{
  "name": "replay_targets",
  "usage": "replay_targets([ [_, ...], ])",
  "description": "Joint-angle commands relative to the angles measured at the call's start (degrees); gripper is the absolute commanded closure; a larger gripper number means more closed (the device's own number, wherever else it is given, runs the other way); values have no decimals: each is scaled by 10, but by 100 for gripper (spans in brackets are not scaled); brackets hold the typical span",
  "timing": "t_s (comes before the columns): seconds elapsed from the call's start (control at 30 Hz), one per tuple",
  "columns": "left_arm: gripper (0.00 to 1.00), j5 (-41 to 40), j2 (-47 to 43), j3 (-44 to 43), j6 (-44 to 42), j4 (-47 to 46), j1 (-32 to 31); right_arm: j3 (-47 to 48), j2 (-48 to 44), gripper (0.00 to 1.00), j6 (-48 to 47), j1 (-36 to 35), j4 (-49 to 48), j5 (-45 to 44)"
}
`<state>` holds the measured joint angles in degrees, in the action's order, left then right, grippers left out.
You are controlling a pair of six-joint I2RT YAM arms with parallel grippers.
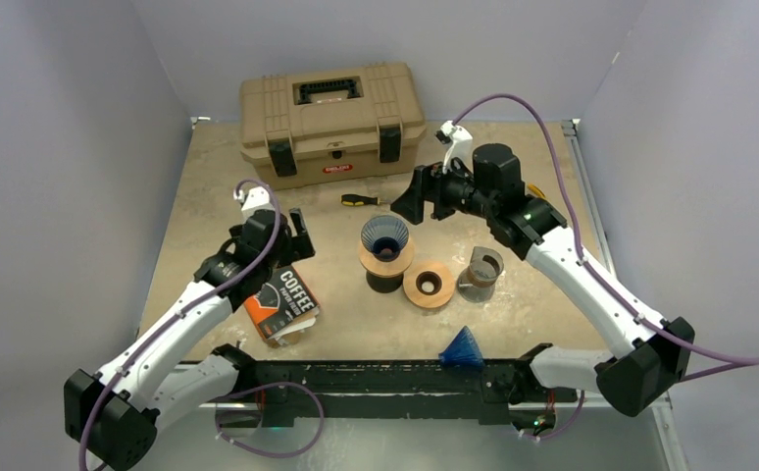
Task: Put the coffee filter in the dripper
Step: Move the coffee filter holder to the center of the board.
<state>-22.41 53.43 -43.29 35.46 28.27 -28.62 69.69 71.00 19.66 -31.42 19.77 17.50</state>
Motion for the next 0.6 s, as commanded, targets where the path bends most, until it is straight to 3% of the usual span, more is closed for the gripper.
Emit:
replay_targets([
  [0.0,0,-78,15,-17,186,128,2,-11,-7,12,8,2,-25,11],
  [0.13,2,-128,47,-24,375,258,2,-10,-3,12,5,3,-28,14],
  [0.33,1,-138,85,-34,495,368,2,-7,4,12,0,4,-28,14],
  [0.57,3,-117,66,30,556,358,2,-9,-3,12,3,3,-37,34],
])
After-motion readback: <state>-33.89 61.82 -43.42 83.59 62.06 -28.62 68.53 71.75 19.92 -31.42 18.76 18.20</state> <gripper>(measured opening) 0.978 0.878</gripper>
